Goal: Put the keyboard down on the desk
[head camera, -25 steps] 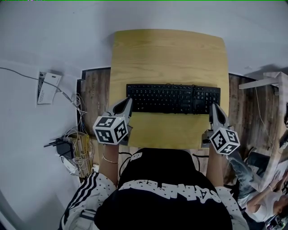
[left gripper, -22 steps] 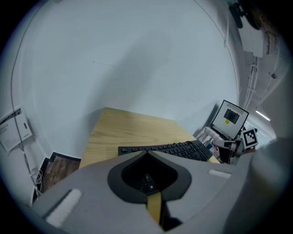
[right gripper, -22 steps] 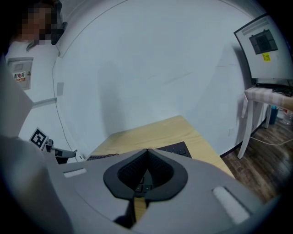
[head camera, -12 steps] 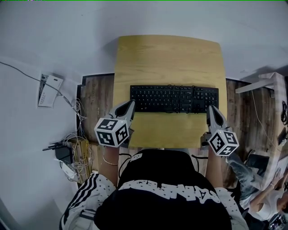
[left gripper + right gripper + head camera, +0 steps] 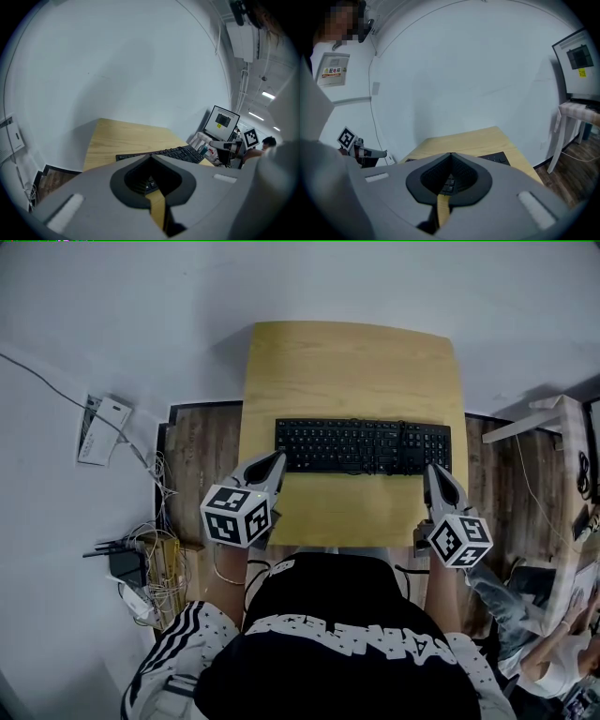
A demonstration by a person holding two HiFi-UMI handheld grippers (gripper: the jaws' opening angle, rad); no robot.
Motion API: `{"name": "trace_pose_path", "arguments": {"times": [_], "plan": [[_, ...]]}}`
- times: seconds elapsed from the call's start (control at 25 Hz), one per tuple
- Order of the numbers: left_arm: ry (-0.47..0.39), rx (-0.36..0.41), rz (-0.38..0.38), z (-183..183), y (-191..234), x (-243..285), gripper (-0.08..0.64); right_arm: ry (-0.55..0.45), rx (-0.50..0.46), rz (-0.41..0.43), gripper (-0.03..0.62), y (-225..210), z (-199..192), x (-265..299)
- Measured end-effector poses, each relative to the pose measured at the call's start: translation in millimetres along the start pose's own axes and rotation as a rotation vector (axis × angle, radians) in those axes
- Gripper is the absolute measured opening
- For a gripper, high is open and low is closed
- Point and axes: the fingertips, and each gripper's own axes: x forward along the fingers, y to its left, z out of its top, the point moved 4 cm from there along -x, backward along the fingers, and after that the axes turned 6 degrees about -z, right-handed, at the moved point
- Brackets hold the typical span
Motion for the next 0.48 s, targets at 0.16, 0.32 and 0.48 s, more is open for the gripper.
{"name": "trace_pose_path", "arguments": {"times": [0.16, 0.32, 0.48], "plan": [[-0.005, 0.002, -0.013, -1.3, -1.8, -5.1, 0.002, 0.000, 0.003, 0.001, 0.011, 6.1, -0.8, -6.2], [-0.006, 0.010, -0.018, -1.6, -1.2, -11.4, 0.001, 0.001, 0.007, 0.003, 0.011, 12.3, -2.1, -11.9], [-0.001, 0.036, -0.028, -2.8, -3.3, -14.6, 0.002, 0.002, 0.016, 0.011, 0.011, 19.5, -8.2, -17.7]]}}
